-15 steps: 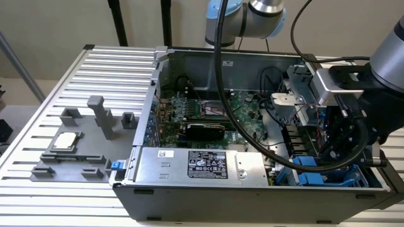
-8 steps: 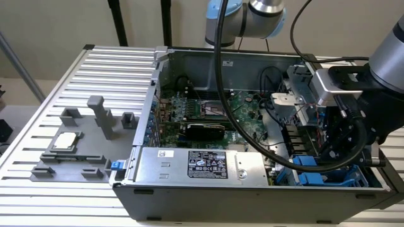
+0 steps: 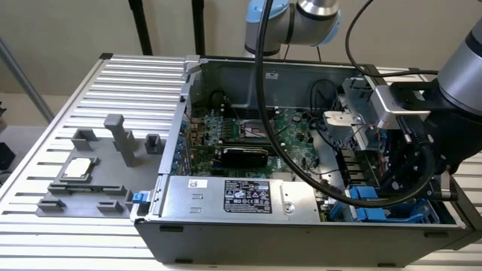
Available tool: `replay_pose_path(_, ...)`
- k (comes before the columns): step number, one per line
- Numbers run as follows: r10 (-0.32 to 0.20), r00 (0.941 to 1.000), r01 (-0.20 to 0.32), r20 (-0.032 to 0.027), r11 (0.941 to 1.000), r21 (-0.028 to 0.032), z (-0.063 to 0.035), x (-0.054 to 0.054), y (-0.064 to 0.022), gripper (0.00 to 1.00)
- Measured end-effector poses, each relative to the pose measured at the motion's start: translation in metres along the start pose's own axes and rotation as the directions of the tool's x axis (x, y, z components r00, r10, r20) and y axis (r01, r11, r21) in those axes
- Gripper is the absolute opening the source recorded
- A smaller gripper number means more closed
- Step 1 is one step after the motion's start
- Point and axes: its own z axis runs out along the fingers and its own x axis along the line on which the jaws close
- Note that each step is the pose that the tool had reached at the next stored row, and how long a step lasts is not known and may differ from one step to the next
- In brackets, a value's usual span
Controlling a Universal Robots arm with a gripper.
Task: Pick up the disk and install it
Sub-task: 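Insert the second disk wire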
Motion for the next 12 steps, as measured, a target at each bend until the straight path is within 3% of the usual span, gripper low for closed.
replay_pose_path(2, 0.0, 1.0, 0.0, 0.0019, 1.0, 0.0002, 0.0008, 0.0, -0.0001, 0.0)
replay_pose_path(3, 0.0, 1.0, 0.0, 0.0023, 1.0, 0.0002, 0.0009, 0.0, -0.0002, 1.0)
replay_pose_path(8, 0.0, 1.0, 0.0, 0.0017, 1.0, 0.0, -0.0104, 0.0, 0.0003, 1.0)
replay_pose_path(12, 0.0, 1.0, 0.0, 0.0034, 1.0, 0.0009, -0.02, -0.001, 0.0058, 1.0)
